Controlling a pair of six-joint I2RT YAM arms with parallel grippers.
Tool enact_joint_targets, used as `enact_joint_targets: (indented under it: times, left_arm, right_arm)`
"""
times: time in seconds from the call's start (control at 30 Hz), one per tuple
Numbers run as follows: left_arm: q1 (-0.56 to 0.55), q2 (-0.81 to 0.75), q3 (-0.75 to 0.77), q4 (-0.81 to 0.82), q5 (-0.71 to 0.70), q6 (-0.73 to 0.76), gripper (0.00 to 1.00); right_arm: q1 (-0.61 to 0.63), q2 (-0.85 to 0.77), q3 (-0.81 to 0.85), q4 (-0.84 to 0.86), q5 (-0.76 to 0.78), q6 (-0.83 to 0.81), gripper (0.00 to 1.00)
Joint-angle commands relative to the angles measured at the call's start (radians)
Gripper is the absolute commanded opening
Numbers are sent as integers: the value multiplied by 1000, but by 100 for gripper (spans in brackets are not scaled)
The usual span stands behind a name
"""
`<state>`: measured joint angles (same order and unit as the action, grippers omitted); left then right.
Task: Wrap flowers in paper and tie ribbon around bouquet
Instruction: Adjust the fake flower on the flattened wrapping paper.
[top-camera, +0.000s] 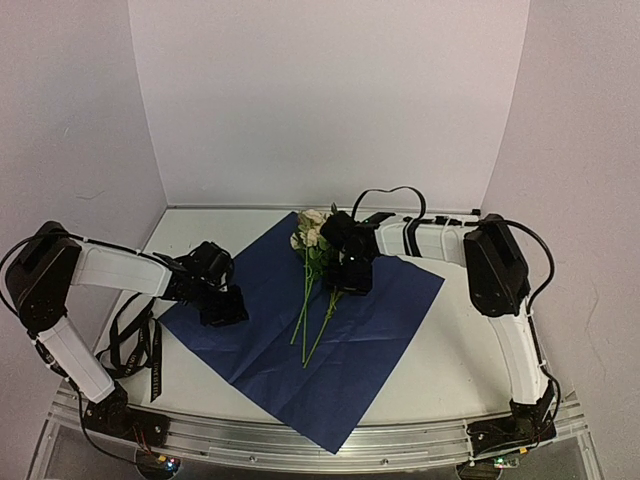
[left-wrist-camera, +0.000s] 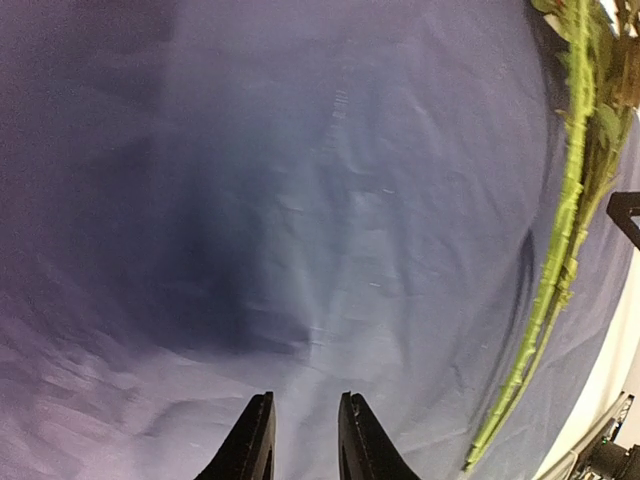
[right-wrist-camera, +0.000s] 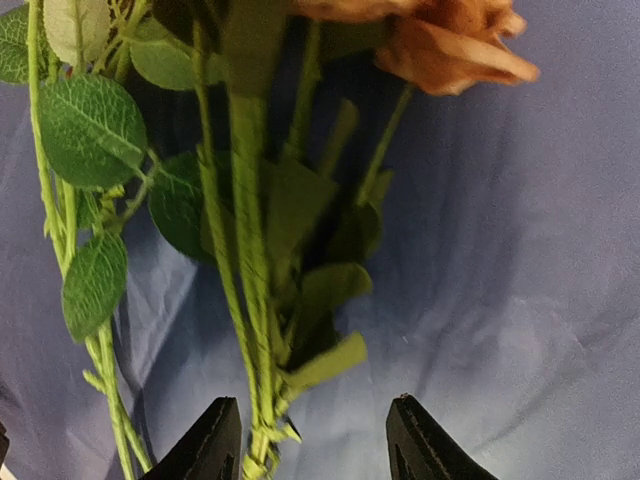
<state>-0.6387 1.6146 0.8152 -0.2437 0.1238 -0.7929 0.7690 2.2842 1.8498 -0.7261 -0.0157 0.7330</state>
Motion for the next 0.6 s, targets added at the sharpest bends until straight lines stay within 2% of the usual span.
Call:
enact_joint_targets:
  times: [0.0, 0.23, 0.4, 0.57]
  left_arm:
    - [26, -37, -13, 5, 21, 28, 22]
    - [47, -23, -18, 1, 32, 47, 21]
    - [63, -7, -13, -6, 44, 64, 21]
    - [82, 10, -4, -15, 52, 77, 21]
  right_arm:
    - [0, 58, 91, -19, 79, -4, 50]
    - [0, 124, 158, -21, 88, -5, 47]
    - [-1, 129, 155, -19, 91, -22, 29]
    - [1, 89, 151, -16, 75, -80, 4]
